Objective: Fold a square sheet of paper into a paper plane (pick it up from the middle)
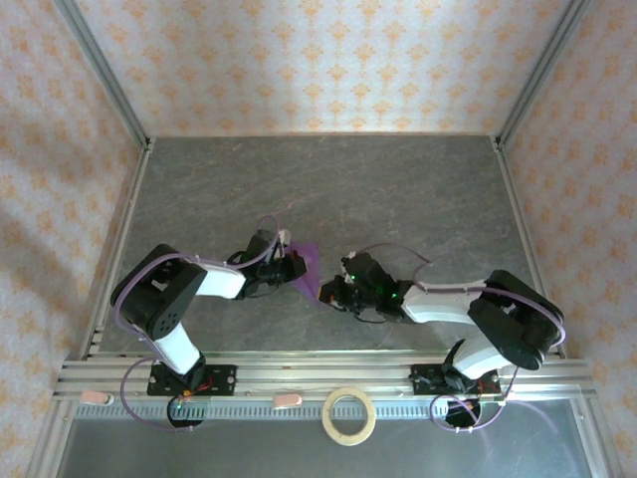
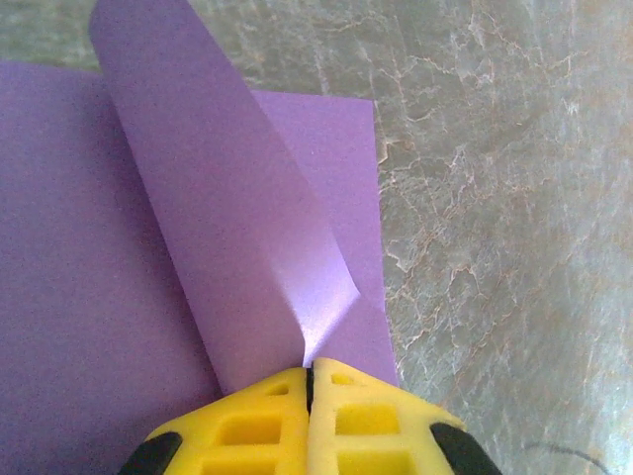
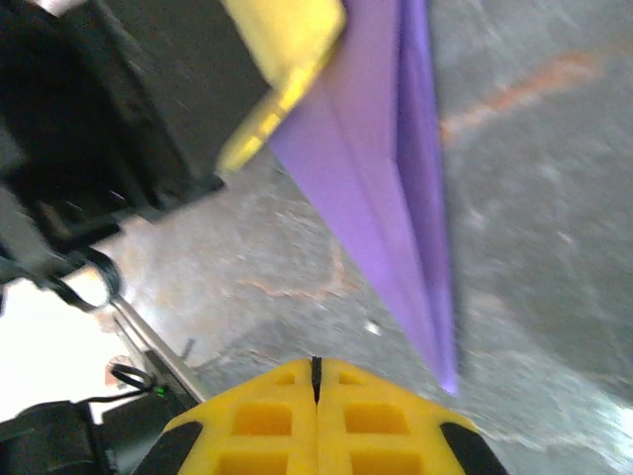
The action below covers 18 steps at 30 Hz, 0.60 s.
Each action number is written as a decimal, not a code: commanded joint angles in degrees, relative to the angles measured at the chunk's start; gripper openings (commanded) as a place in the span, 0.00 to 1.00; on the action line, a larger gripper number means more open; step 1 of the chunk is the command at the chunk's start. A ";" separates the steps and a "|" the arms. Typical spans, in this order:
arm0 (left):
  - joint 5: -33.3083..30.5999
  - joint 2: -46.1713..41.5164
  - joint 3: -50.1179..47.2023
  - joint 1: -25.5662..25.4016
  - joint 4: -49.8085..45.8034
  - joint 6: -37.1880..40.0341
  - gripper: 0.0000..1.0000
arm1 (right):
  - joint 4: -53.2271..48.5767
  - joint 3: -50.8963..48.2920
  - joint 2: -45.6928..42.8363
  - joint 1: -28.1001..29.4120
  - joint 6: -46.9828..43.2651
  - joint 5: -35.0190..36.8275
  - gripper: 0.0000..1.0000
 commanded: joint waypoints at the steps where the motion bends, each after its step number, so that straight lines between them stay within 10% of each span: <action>1: -3.61 -0.29 -3.36 -0.23 -4.81 -2.53 0.08 | -0.57 2.94 2.87 -0.86 -0.11 0.86 0.00; 18: -3.67 -1.24 -2.23 -0.27 -6.00 -1.54 0.08 | -6.92 10.93 18.86 -1.84 -5.72 0.15 0.00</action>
